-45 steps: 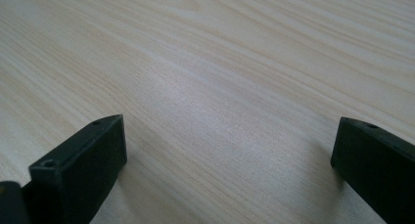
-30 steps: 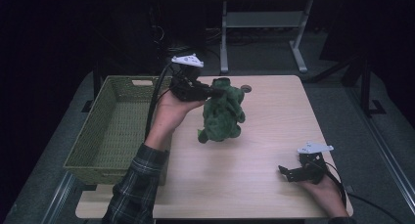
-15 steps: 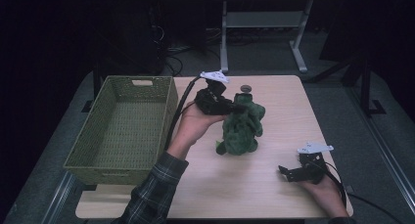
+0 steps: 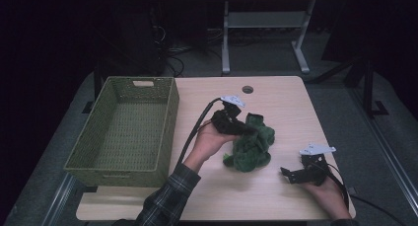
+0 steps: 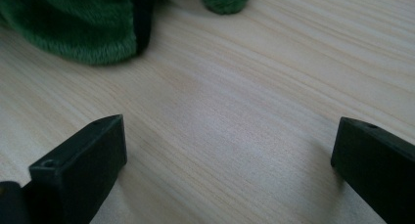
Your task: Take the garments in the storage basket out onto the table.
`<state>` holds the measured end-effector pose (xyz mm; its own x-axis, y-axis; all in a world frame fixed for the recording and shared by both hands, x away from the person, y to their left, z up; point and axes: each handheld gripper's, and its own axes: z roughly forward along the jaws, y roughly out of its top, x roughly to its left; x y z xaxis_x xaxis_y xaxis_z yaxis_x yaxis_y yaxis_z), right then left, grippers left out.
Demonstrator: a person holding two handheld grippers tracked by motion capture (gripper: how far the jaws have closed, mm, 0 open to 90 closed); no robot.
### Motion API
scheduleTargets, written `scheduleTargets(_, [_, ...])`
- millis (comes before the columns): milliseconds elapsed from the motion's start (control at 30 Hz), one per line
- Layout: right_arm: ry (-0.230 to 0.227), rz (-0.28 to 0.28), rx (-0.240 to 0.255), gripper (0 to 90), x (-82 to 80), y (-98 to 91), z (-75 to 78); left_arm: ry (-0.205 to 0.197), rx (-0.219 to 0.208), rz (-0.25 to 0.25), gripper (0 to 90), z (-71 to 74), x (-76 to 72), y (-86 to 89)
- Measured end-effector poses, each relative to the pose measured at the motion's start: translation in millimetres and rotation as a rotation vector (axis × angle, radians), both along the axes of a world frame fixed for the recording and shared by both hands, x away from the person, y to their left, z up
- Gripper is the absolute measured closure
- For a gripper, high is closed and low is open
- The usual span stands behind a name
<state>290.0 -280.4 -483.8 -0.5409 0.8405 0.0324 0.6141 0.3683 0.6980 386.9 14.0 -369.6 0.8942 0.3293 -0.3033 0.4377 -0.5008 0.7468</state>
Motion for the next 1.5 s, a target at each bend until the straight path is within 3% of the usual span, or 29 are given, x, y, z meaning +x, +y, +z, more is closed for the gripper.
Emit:
scheduleTargets(200, [-0.001, 0.001, -0.002, 0.0, 0.1, -0.2, 0.0, 0.031, 0.060, 0.032, 86.9, -32.8, 8.2, 1.4])
scheduleTargets(467, [-0.001, 0.001, -0.002, 0.0, 0.1, -0.2, 0.0, -0.002, 0.185, 0.055, 84.4, -66.1, 14.1, -1.9])
scheduleTargets(533, [-0.001, 0.002, -0.003, 0.0, 0.1, -0.2, 0.0, -0.005, 0.199, 0.056, 82.6, -70.1, 14.5, -1.9])
scheduleTargets(600, [-0.001, 0.002, -0.003, 0.0, 0.1, -0.2, 0.0, -0.013, 0.196, 0.062, 77.2, -69.0, 14.3, -0.1])
scheduleTargets(667, [-0.001, 0.000, 0.000, 0.0, 0.0, 0.0, 0.0, -0.025, 0.186, 0.067, 66.0, -64.2, 12.7, 2.1])
scheduleTargets(767, [-0.001, 0.001, -0.003, 0.0, 0.2, -0.3, 0.0, -0.046, 0.171, 0.073, 51.0, -53.7, 5.7, 4.3])
scheduleTargets(867, [0.001, -0.006, -0.004, 0.0, 0.3, -0.6, 0.1, -0.084, 0.175, 0.063, 43.0, -39.4, -5.0, 8.2])
scheduleTargets(1100, [-0.002, -0.012, -0.004, 0.0, -0.2, 0.2, 0.0, -0.098, 0.104, 0.052, 41.8, -14.7, -27.5, 15.4])
scheduleTargets(1267, [0.001, -0.005, -0.005, 0.4, 0.1, -0.4, 0.3, -0.117, 0.122, 0.027, 46.6, -14.5, -40.0, 6.7])
scheduleTargets(1367, [0.008, 0.008, -0.007, 8.3, -1.2, -2.2, 3.6, -0.118, 0.131, 0.020, 47.0, -21.3, -45.9, -0.5])
scheduleTargets(1500, [0.015, 0.027, 0.036, 13.6, -3.1, -3.3, 7.5, -0.128, 0.173, 0.004, 46.6, -33.2, -50.2, -10.3])
